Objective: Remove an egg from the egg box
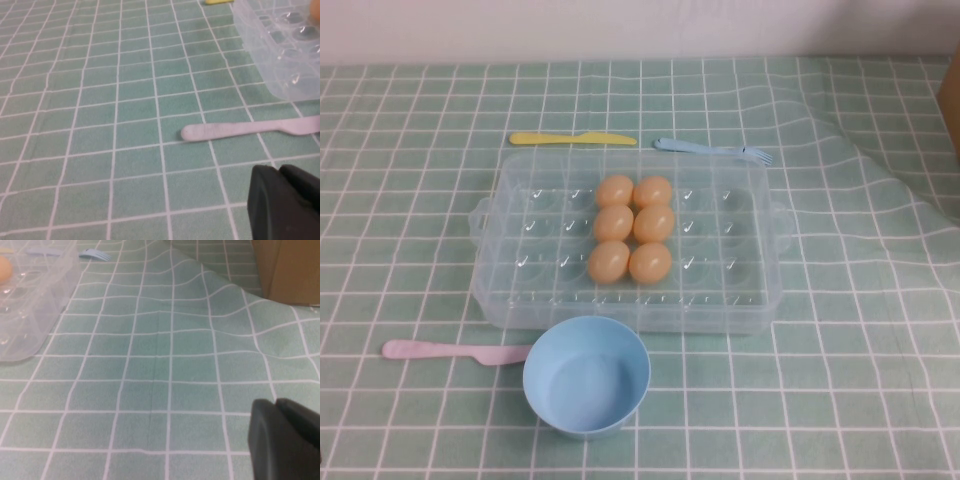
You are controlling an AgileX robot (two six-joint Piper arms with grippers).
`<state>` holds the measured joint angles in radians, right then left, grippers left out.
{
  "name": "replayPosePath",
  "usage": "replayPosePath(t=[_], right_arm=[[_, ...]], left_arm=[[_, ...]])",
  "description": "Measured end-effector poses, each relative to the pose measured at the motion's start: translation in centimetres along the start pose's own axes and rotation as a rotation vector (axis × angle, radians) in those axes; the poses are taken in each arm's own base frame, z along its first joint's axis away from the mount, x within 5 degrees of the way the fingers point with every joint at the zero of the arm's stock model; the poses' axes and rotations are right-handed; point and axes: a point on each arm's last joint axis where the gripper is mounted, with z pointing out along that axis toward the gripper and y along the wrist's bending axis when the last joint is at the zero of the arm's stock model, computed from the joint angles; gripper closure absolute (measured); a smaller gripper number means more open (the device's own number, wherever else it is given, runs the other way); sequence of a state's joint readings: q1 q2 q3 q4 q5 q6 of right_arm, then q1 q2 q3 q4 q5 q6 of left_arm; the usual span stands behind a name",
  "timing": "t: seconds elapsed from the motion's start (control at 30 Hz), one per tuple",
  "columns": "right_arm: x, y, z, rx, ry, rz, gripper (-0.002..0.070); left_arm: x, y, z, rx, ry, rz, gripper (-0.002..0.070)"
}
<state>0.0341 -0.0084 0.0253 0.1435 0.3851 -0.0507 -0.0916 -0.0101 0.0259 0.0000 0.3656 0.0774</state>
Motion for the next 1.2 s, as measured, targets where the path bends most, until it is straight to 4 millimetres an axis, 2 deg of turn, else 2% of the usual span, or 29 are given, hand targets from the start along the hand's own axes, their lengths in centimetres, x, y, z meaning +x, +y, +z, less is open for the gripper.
replayPosePath(t=[0.13,0.33,0.47,0.73,0.87,0.97,1.07,1.2], right_arm=[[0.0,0.0,0.0,0.000,0.000,0.000,0.0694],[0.0,0.0,0.0,0.000,0.000,0.000,0.0694],[0.0,0.0,0.0,0.000,0.000,0.000,0.0694],[0.0,0.0,0.0,0.000,0.000,0.000,0.0694],[0.0,0.0,0.0,0.000,0.000,0.000,0.0694],[0.0,0.0,0.0,0.000,0.000,0.000,0.0694],[0.0,0.0,0.0,0.000,0.000,0.000,0.0694],[0.0,0.0,0.0,0.000,0.000,0.000,0.0694]], left_arm=[[-0.4,-0.2,0.0,0.020,-0.041,-0.086,0.0679],[-2.0,-0.4,-0.2,0.093,-0.202,-0.507,0.0679],[-2.4,-0.2,-0.3,0.110,-0.250,-0.629,0.0679],[-2.5,-0.5,-0.5,0.133,-0.208,-0.665,0.0679],[-5.6,-0.9,-1.9,0.183,-0.145,-0.623,0.0679],[-8.2,-0.9,-2.1,0.192,-0.061,-0.566,0.0679],[-10.0,-1.1,-1.3,0.196,0.066,-0.479,0.0679],[-11.5,-1.3,0.8,0.221,0.278,-0.348,0.0679]])
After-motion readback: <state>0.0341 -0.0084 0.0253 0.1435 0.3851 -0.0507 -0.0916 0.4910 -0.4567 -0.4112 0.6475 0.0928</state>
